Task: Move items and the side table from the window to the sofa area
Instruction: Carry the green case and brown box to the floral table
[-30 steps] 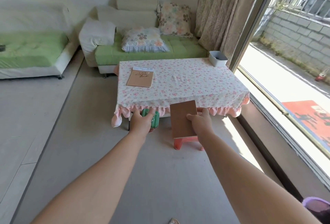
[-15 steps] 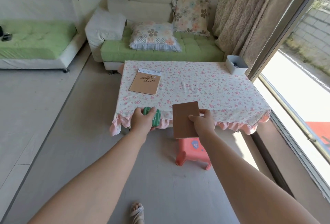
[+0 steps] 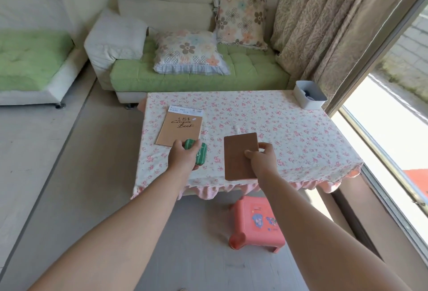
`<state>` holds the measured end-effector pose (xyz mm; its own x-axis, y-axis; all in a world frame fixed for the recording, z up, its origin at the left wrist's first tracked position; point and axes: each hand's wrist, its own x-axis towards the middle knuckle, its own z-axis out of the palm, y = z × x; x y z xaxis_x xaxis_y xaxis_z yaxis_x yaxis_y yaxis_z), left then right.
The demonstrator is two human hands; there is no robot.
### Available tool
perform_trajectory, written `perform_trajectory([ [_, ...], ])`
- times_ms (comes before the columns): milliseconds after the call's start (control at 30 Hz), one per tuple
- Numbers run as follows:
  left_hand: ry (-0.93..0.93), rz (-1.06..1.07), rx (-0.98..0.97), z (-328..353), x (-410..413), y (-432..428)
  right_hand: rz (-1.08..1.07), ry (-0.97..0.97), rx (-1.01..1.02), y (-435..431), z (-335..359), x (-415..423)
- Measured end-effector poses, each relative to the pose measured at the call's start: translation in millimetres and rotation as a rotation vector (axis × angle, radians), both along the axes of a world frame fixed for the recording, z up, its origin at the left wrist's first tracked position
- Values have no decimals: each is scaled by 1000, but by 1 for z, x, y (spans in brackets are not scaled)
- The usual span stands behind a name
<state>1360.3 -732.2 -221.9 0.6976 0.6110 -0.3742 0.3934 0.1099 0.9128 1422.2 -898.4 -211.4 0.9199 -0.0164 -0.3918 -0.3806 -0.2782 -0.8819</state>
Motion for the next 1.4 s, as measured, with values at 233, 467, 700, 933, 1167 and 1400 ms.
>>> perform_trajectory([
  [233, 32, -35, -26, -12, 90, 19, -33, 40, -22, 18, -10, 85],
  [467, 68, -32, -34, -30, 188, 35, 11, 73, -44, 34, -29, 193],
  [700, 126, 50, -98, -56, 272, 53, 65, 140, -69, 53, -52, 285],
  [933, 183, 77, -157, -83, 325, 69, 86, 192, -117, 74, -78, 339],
  [1167, 226, 52, -205, -109, 364, 92, 47, 232, -130, 93, -98, 373],
  [1400, 263, 75, -261, -149, 402, 114, 7, 266, -175, 111, -136, 405],
])
